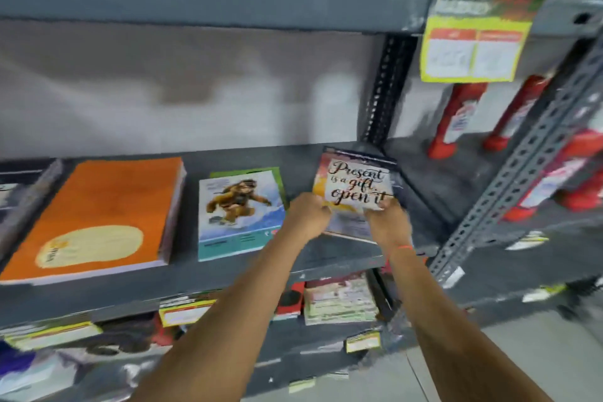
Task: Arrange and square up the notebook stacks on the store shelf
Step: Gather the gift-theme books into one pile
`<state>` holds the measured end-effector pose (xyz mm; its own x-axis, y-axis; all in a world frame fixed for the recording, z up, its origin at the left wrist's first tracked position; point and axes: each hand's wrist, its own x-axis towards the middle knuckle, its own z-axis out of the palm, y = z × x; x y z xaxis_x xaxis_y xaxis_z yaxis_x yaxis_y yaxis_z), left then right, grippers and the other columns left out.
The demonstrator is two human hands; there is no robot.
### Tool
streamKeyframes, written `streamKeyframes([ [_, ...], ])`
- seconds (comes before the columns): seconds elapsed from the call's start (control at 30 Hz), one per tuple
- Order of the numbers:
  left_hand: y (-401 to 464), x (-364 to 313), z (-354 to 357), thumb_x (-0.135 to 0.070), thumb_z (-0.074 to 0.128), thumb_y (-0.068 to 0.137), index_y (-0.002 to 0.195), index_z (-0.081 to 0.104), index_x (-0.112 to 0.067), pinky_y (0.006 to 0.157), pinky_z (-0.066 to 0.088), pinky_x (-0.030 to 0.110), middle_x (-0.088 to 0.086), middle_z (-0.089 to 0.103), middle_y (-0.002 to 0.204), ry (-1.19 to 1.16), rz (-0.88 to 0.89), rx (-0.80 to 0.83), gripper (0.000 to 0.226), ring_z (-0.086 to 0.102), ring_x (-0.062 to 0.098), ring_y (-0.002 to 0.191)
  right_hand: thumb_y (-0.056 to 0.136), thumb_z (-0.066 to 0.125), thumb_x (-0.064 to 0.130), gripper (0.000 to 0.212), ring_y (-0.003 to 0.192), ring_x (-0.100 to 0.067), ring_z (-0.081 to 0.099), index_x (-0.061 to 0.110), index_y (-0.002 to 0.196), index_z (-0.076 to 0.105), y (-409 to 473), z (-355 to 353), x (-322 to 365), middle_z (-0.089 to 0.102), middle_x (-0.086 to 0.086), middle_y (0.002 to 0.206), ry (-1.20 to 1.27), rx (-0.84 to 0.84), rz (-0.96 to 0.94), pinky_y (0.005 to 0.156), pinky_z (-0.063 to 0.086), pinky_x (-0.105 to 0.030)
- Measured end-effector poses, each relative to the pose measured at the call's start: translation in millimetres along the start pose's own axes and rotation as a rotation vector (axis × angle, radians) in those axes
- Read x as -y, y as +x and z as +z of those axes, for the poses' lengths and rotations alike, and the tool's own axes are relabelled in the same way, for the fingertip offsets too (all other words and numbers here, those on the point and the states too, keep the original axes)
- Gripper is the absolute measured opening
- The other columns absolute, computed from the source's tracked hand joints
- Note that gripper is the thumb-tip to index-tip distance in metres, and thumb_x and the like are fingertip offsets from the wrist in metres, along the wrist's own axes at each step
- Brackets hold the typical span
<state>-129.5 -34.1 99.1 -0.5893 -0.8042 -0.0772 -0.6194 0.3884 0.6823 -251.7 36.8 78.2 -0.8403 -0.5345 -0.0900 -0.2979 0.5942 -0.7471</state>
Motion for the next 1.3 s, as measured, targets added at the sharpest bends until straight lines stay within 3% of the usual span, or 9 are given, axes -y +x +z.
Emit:
streamKeyframes([
  [0.13,21,-4,17,-0.004,0.044,0.086,0.111,0.055,0.007,0.090,0.046,0.042,0.029,0.057,0.121,0.248,-0.084,0.021,0.030,0.055,0.040,0.111,0.087,0.049,0.020,0.047,0.123,-0.041,0.044,0.003,0.129,0.039,11,-15,-27,0.047,-0.024,0.136,-0.090,0.093,0.099,0.103,0.038,-0.046],
  [0.33,32,-10,34,-0.008,0.046,0.088,0.113,0.052,0.003,0.074,0.045,0.035,0.022,0.058,0.122,0.321,-0.196,0.035,0.028,0.056,0.036,0.108,0.085,0.048,0.011,0.042,0.115,-0.039,0.053,-0.005,0.124,0.047,27,-28,-36,0.056,-0.025,0.126,-0.157,0.122,0.187,0.098,0.044,-0.041],
  [0.5,35,-10,43,-0.012,0.048,0.088,0.122,0.046,-0.001,0.092,0.044,0.040,0.020,0.049,0.130,0.355,-0.293,0.010,0.037,0.046,0.036,0.117,0.084,0.051,0.010,0.039,0.110,-0.036,0.057,-0.004,0.121,0.051,36,-30,-38,0.058,-0.023,0.123,-0.153,0.145,0.250,0.093,0.048,-0.038],
  [0.67,44,-5,41,-0.014,0.047,0.089,0.122,0.047,-0.003,0.090,0.046,0.039,0.020,0.050,0.129,0.296,-0.320,-0.064,0.034,0.048,0.035,0.116,0.084,0.055,0.006,0.029,0.090,-0.032,0.059,-0.006,0.110,0.058,46,-34,-39,0.064,-0.021,0.105,-0.069,0.208,0.302,0.081,0.050,-0.037],
  [0.8,46,-6,41,-0.014,0.048,0.089,0.126,0.043,-0.004,0.091,0.045,0.039,0.020,0.045,0.132,0.282,-0.358,-0.059,0.039,0.045,0.035,0.119,0.083,0.056,0.002,0.015,0.056,-0.026,0.047,-0.004,0.097,0.056,50,-43,-38,0.050,-0.015,0.072,0.044,0.251,0.389,0.048,0.042,-0.030],
  [0.93,46,-9,37,-0.012,0.047,0.088,0.128,0.040,0.000,0.095,0.043,0.040,0.022,0.040,0.135,0.274,-0.380,-0.046,0.042,0.042,0.036,0.121,0.084,0.056,0.002,0.030,0.065,-0.028,0.053,-0.005,0.114,0.056,52,-45,-43,0.059,-0.024,0.113,0.108,0.286,0.407,0.049,0.042,-0.030],
  [1.13,50,-16,20,-0.006,0.043,0.085,0.117,0.050,0.005,0.091,0.049,0.040,0.024,0.051,0.127,-0.079,-0.410,-0.096,0.034,0.053,0.038,0.111,0.088,0.054,0.006,0.032,0.064,-0.027,0.048,-0.002,0.118,0.052,51,-51,-42,0.054,-0.020,0.113,0.080,0.264,0.414,0.053,0.045,-0.032],
  [1.23,46,-26,9,-0.004,0.042,0.084,0.106,0.055,0.006,0.073,0.045,0.031,0.023,0.058,0.117,-0.250,-0.349,-0.159,0.027,0.056,0.033,0.095,0.086,0.056,0.003,0.034,0.084,-0.033,0.053,-0.002,0.119,0.052,51,-55,-43,0.051,-0.021,0.126,0.183,0.244,0.438,0.081,0.047,-0.039],
  [1.3,41,-31,0,-0.003,0.042,0.084,0.103,0.056,0.006,0.067,0.041,0.029,0.022,0.060,0.114,-0.300,-0.324,-0.189,0.026,0.053,0.030,0.084,0.083,0.059,0.000,0.032,0.107,-0.036,0.052,-0.003,0.115,0.053,46,-55,-40,0.051,-0.021,0.127,0.269,0.207,0.431,0.082,0.043,-0.039],
])
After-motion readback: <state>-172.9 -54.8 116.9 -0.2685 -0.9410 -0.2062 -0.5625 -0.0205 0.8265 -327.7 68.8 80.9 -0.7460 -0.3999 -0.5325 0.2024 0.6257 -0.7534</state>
